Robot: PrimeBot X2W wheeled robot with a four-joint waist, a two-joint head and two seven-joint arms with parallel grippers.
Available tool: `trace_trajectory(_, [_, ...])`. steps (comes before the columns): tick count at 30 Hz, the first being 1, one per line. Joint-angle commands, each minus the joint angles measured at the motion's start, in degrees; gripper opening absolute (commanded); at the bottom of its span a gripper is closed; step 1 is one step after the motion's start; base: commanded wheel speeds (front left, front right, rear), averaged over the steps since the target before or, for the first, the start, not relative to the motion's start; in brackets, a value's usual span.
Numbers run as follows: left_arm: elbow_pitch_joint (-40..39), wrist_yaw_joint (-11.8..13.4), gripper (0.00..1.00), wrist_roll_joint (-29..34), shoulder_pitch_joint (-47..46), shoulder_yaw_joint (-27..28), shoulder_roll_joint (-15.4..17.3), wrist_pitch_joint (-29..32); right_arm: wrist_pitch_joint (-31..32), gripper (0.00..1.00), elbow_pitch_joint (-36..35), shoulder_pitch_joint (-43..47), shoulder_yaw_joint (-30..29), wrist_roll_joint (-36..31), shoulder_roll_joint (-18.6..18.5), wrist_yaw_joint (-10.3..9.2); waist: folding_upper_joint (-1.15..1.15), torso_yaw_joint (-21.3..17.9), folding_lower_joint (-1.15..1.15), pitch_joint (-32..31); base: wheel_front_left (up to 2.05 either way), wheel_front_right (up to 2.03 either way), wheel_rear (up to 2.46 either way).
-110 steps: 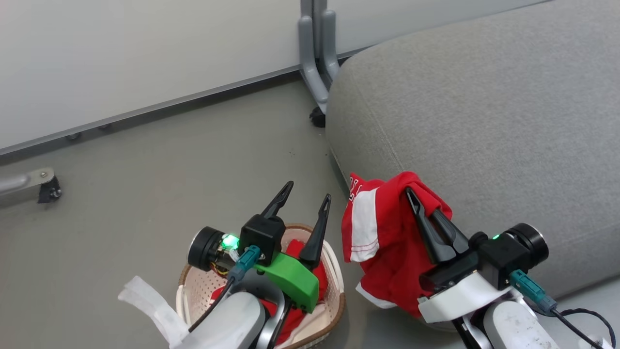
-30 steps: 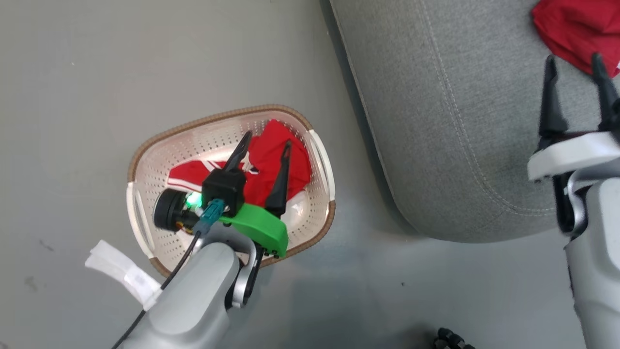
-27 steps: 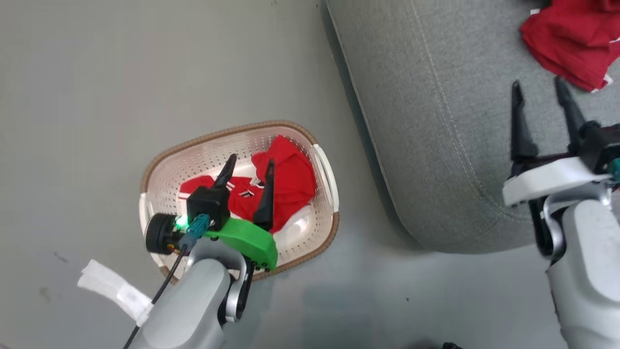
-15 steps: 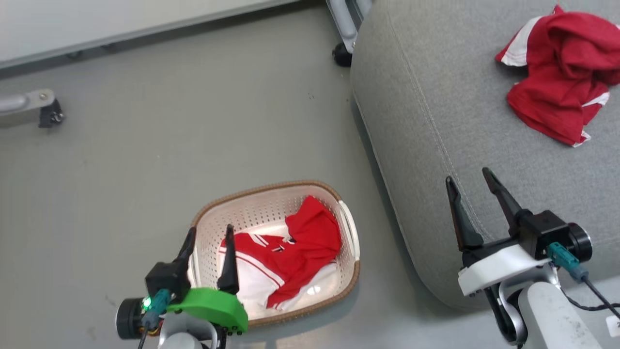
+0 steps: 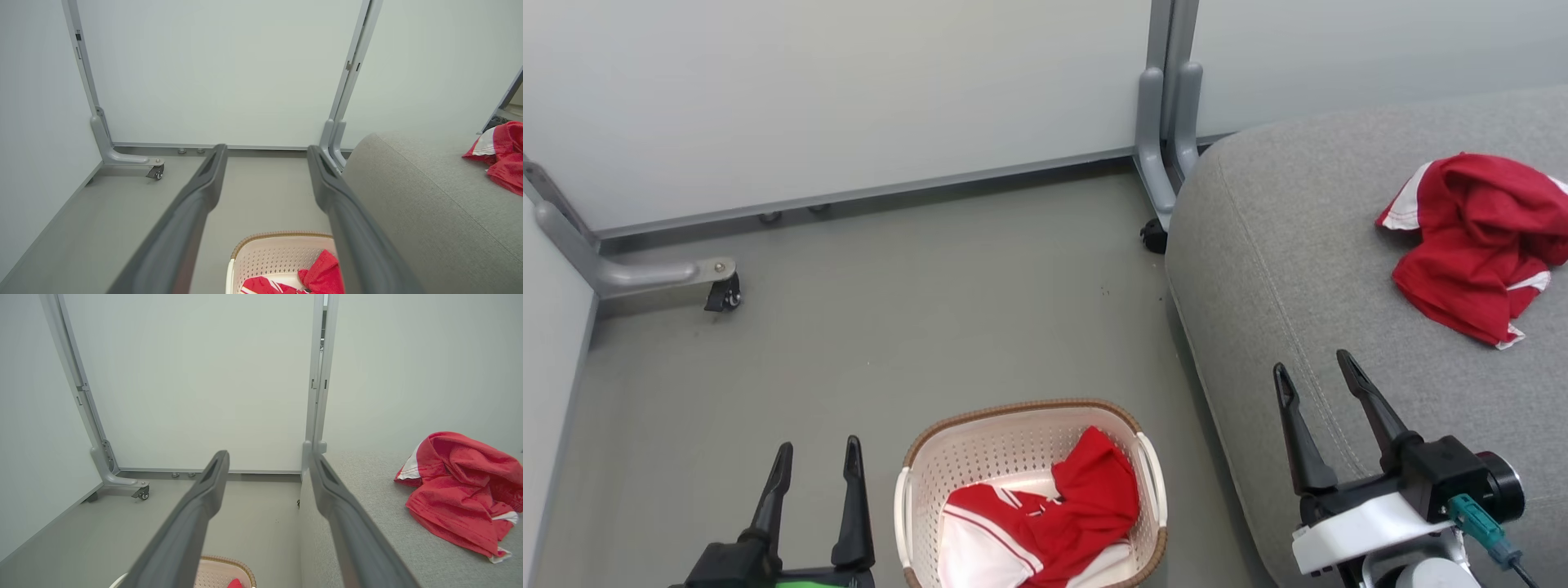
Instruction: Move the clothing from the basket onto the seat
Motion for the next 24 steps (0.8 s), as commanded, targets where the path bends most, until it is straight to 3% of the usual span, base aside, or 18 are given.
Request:
trace_trajectory(1, [-1.4,-0.3,1.00,0.2,1.4,0.7,0.0,0.0,0.0,1.00,-0.7,1.3,0.0,-0.5,-0.1,-0.10,0.00,1.0,0.01,-2.2,0.00,0.00,0.00])
trace_trajectory(9, [-5.7,-0.2,1.00,3.2,4.9,0.2,0.0,0.0,0.0,1.00,-3.4,5.1,0.0,-1.1,0.5,-0.10,0.00,0.7,0.01,-2.1,0.00,0.00,0.00])
trace_trajectory(24, [-5.1,0.4,1.00,5.5,4.0,-1.2,0.0,0.0,0.0,1.00,-3.9,6.1,-1.5,-1.1,1.1,-0.10,0.00,0.9,0.01,-1.7,0.00,0.00,0.00])
